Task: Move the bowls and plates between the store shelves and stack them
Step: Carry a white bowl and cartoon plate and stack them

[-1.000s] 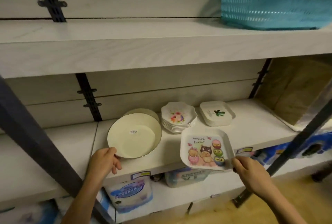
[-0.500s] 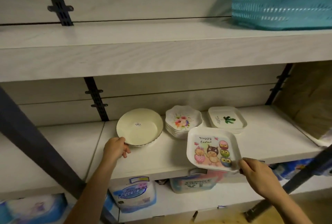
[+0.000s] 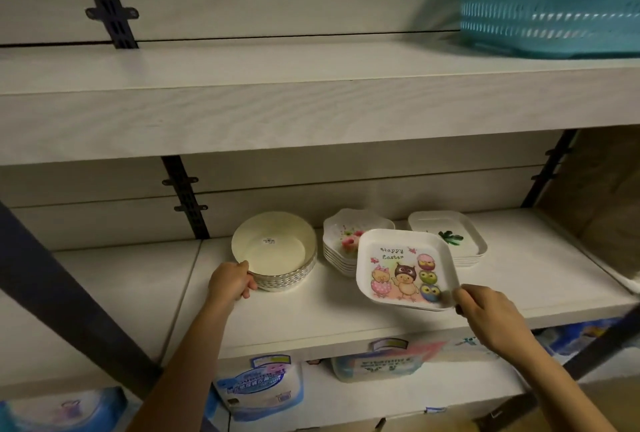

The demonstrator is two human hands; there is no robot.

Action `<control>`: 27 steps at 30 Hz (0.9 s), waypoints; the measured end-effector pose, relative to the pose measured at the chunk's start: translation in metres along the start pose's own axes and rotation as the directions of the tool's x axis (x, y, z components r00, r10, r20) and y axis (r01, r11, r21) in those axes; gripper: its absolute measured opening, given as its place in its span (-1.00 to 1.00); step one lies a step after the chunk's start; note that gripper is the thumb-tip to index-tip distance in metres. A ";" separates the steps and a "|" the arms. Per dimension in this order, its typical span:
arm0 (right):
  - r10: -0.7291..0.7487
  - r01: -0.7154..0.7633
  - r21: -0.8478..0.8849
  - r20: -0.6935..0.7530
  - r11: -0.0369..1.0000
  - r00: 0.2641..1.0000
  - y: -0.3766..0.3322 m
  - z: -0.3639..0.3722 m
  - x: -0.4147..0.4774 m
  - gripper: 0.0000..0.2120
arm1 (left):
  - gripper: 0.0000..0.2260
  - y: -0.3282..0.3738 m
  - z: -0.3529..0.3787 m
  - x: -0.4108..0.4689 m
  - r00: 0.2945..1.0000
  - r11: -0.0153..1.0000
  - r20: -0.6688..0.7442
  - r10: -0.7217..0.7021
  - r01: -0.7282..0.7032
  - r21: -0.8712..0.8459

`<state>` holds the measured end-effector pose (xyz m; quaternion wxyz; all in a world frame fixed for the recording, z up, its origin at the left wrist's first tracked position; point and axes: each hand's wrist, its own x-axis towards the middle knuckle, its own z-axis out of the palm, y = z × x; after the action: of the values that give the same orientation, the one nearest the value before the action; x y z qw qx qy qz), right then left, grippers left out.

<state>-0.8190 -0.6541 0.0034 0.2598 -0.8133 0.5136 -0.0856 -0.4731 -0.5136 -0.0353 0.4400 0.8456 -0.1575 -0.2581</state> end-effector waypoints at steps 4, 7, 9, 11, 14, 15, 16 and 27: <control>0.000 0.000 -0.006 -0.021 1.000 1.000 -0.007 0.002 0.008 -0.68 | -0.56 -0.006 -0.001 0.008 0.998 0.998 -0.004 0.063 -0.063 0.019; 0.026 -0.025 0.011 -0.029 1.000 0.999 -0.010 0.005 0.015 -0.70 | -0.59 -0.009 -0.005 0.012 0.994 0.992 0.002 0.112 -0.112 0.050; 0.034 -0.034 0.013 -0.029 0.999 0.999 -0.013 0.006 0.019 -0.70 | -0.61 -0.006 -0.008 0.012 0.990 0.986 -0.013 0.140 -0.138 0.096; 0.043 -0.042 0.018 -0.034 0.999 0.998 -0.016 0.006 0.025 -0.70 | -0.61 -0.001 -0.010 0.012 0.983 0.971 -0.031 0.182 -0.175 0.162; 0.062 -0.060 0.034 -0.051 0.998 0.997 -0.022 0.007 0.037 -0.67 | -0.60 0.004 -0.012 0.016 0.970 0.949 -0.013 0.242 -0.234 0.213; 0.070 -0.068 0.037 -0.055 0.997 0.996 -0.023 0.008 0.041 -0.67 | -0.60 0.004 -0.011 0.017 0.966 0.942 0.004 0.258 -0.252 0.223; 0.081 -0.079 0.037 -0.057 0.996 0.995 -0.023 0.008 0.045 -0.66 | -0.61 0.006 -0.010 0.019 0.962 0.935 0.018 0.274 -0.271 0.231; 0.106 -0.106 0.010 -0.086 0.994 0.991 0.026 -0.023 0.092 -0.71 | -0.62 0.042 0.016 0.021 0.908 0.864 0.167 0.385 -0.418 0.280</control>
<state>-0.8071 -0.7515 -0.0021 0.2438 -0.7797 0.5665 -0.1081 -0.4669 -0.5586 -0.0149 0.3371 0.8376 -0.3916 -0.1771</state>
